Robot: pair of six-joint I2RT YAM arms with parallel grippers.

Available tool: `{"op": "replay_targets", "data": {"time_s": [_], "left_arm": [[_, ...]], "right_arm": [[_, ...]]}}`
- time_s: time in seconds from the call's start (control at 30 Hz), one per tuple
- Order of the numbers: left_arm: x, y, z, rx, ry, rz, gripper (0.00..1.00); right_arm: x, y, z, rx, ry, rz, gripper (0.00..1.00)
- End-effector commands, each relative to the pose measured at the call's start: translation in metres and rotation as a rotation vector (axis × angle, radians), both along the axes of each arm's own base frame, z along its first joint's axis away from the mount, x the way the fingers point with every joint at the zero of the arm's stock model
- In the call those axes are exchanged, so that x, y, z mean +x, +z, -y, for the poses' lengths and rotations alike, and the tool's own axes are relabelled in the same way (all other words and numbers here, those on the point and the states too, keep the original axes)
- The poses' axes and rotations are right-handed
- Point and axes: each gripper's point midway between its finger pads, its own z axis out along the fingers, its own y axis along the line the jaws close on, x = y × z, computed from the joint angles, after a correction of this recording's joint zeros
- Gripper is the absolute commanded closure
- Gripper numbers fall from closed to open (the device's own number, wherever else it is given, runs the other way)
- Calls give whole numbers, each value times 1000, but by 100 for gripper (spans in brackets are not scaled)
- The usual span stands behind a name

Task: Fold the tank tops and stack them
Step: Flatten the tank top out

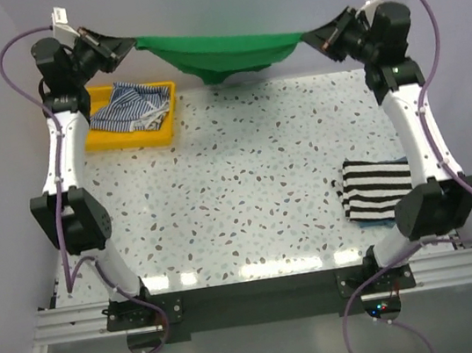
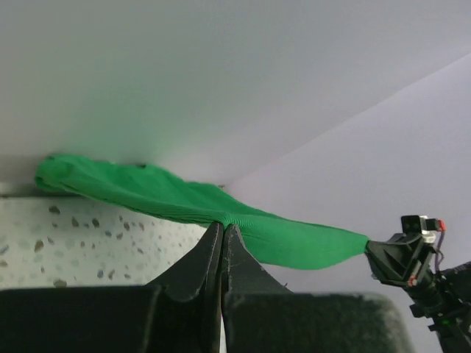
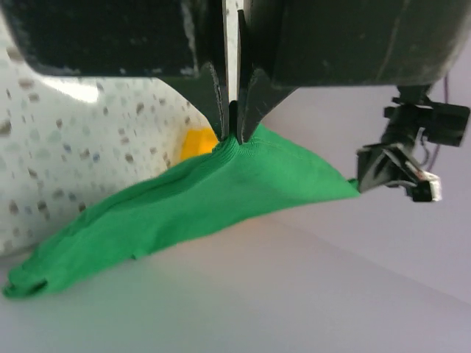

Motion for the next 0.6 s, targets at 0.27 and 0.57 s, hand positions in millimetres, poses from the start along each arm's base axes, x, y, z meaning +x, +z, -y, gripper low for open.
{"op": "replay_targets", "data": {"time_s": [0.27, 0.57], "left_arm": [[-170, -273, 42, 84, 34, -483, 100], [-291, -397, 48, 196, 20, -814, 100]], "right_arm": [[-133, -334, -1, -52, 31, -665, 100], [-248, -433, 3, -111, 74, -986, 100]]}}
